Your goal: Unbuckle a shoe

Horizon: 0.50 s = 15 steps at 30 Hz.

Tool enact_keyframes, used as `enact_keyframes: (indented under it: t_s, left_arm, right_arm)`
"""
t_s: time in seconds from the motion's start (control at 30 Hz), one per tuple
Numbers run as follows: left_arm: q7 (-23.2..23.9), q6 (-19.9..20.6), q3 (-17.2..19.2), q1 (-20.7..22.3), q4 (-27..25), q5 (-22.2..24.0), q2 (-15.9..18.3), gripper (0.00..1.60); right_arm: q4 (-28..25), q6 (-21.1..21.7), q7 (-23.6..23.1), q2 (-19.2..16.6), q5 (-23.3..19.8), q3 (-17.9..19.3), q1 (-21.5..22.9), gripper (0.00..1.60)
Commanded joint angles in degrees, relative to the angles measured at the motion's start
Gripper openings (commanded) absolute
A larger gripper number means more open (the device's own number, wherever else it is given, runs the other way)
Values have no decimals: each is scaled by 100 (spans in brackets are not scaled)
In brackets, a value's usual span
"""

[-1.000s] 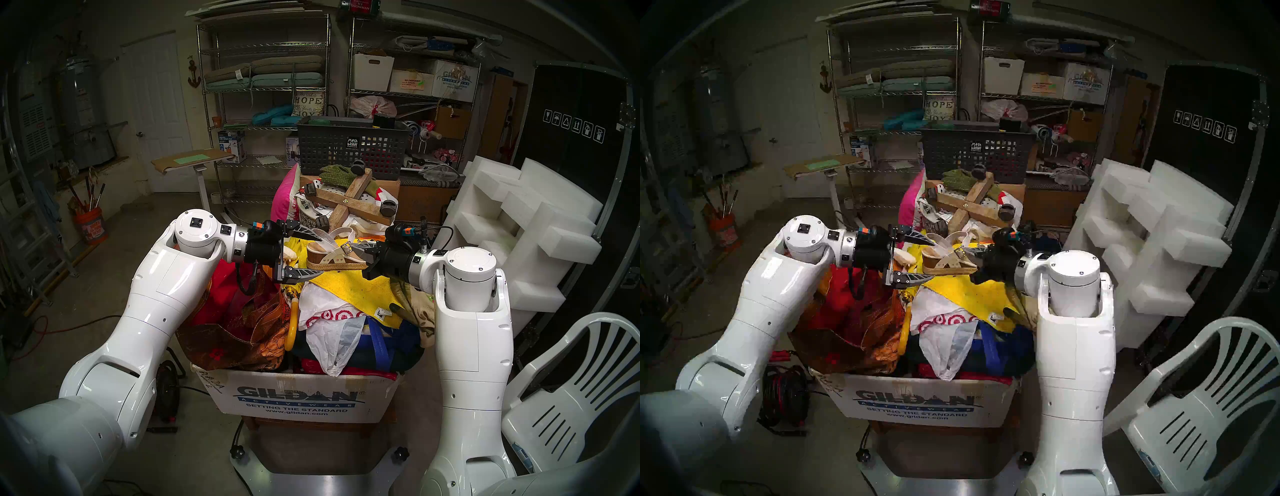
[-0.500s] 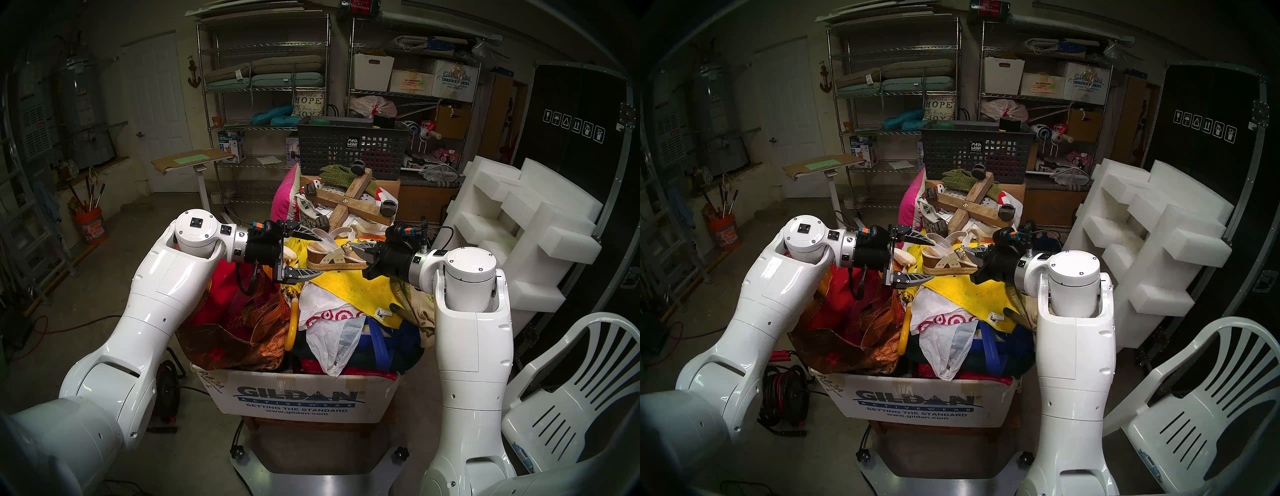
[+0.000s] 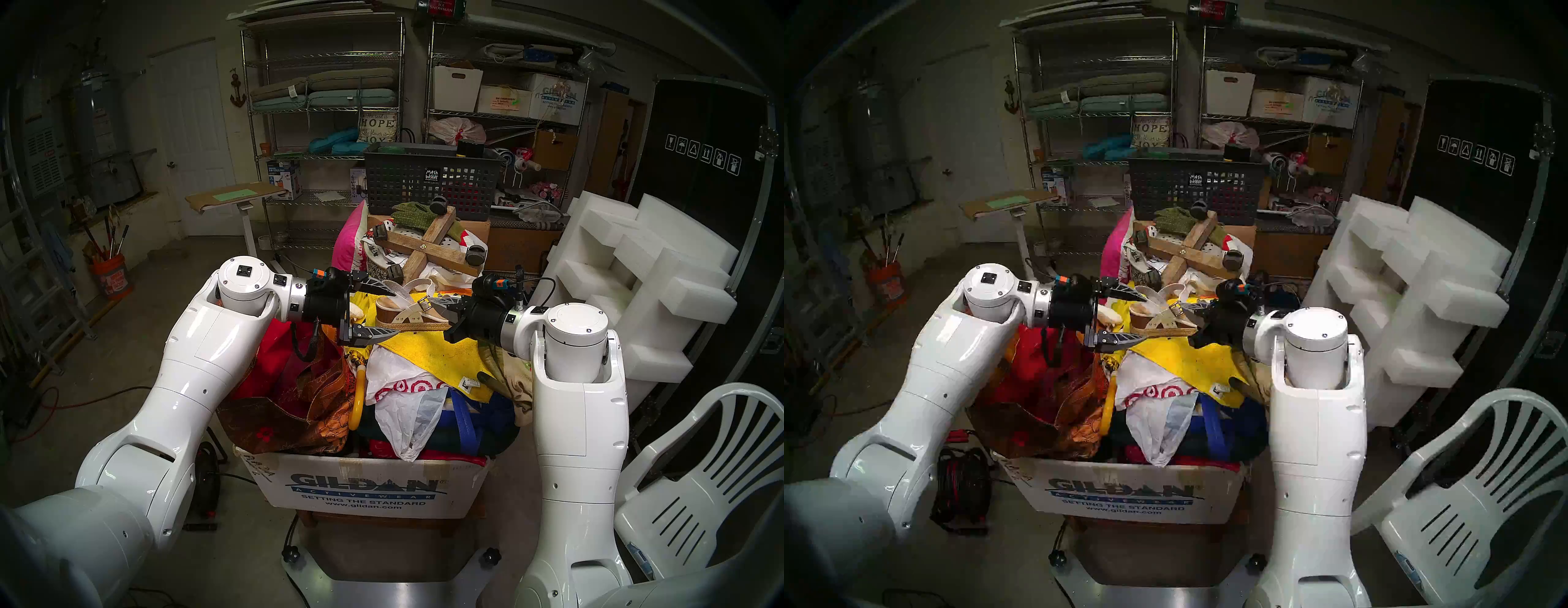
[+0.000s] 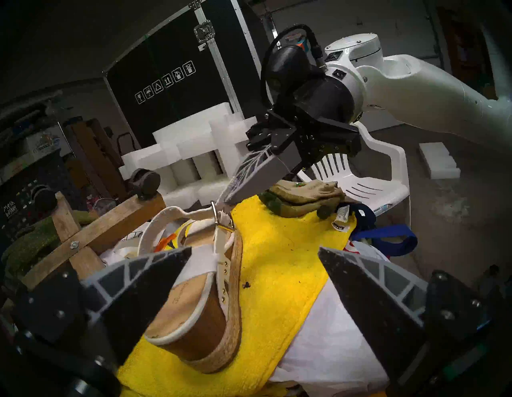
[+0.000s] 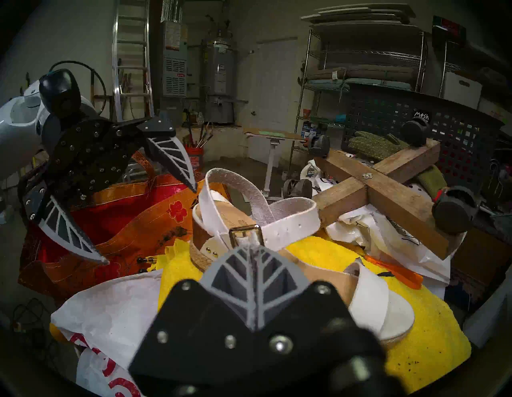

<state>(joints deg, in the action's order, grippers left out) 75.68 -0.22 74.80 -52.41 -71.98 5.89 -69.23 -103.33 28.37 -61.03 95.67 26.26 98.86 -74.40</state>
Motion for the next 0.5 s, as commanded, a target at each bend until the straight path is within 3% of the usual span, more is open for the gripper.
enact_keyframes:
  t_s: [0.0, 0.37, 0.47]
  left_arm:
    - [-248, 139, 115, -15, -282, 3, -58, 160]
    - [-522, 390, 98, -196, -707, -79, -88, 160]
    - [-567, 630, 92, -189, -741, -75, -122, 160]
  right_arm:
    - [-119, -7, -18, 15, -32, -5, 66, 0]
    - [-120, -8, -20, 17, -31, -4, 66, 0]
    - [-119, -8, -20, 17, -30, -4, 66, 0]
